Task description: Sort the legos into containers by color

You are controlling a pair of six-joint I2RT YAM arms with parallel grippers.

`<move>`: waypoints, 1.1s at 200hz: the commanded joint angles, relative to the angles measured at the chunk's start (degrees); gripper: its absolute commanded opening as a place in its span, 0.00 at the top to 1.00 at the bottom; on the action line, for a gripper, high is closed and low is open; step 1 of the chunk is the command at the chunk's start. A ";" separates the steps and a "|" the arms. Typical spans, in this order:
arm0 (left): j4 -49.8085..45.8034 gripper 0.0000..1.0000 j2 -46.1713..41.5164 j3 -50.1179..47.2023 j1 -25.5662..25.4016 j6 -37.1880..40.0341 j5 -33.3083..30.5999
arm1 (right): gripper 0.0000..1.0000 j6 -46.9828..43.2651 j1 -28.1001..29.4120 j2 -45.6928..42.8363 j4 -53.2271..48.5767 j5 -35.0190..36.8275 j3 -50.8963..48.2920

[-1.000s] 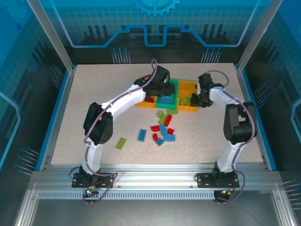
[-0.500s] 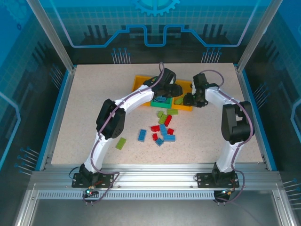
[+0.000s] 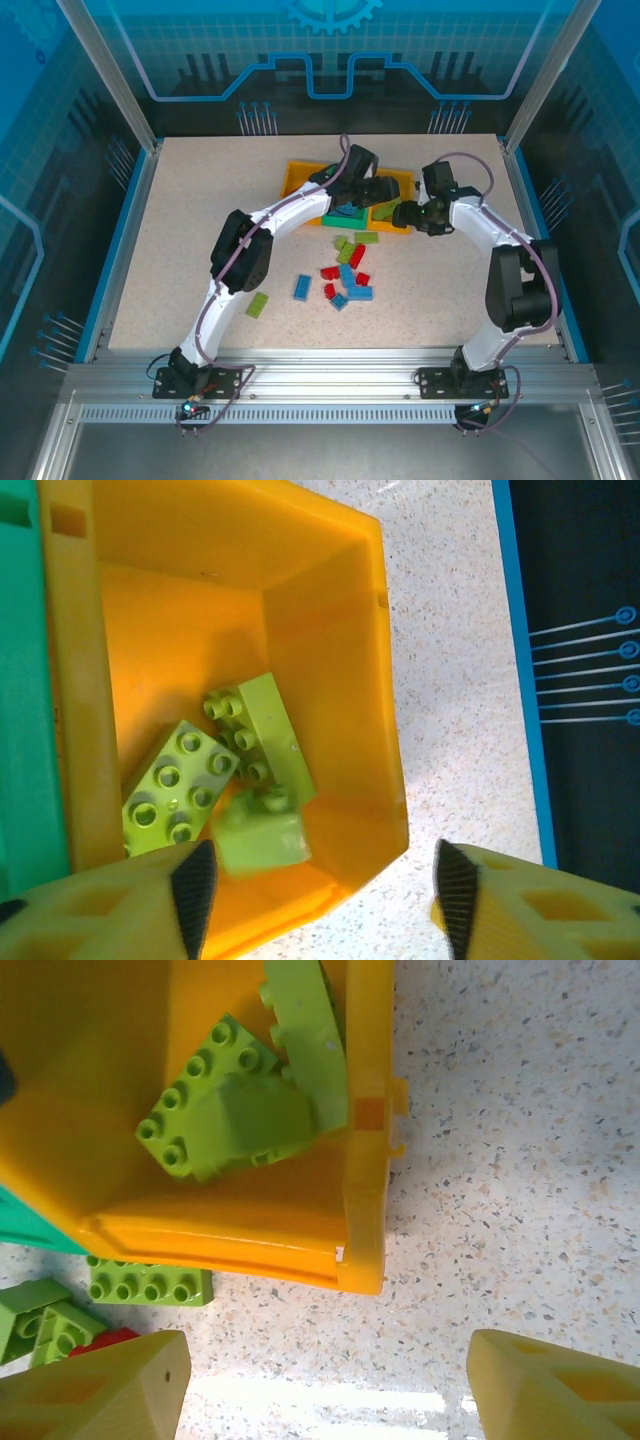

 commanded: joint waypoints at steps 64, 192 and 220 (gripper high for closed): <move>3.73 0.01 -9.11 -6.58 -0.31 -0.10 -1.83 | 0.24 7.63 6.55 -10.61 0.57 1.01 -9.47; 3.92 0.01 -40.08 -49.16 8.06 2.52 -10.40 | 0.23 17.44 21.25 4.29 -3.07 1.63 0.19; 2.83 0.01 -45.92 -55.07 10.56 3.18 -11.89 | 0.27 18.03 22.37 8.37 -5.20 2.68 3.19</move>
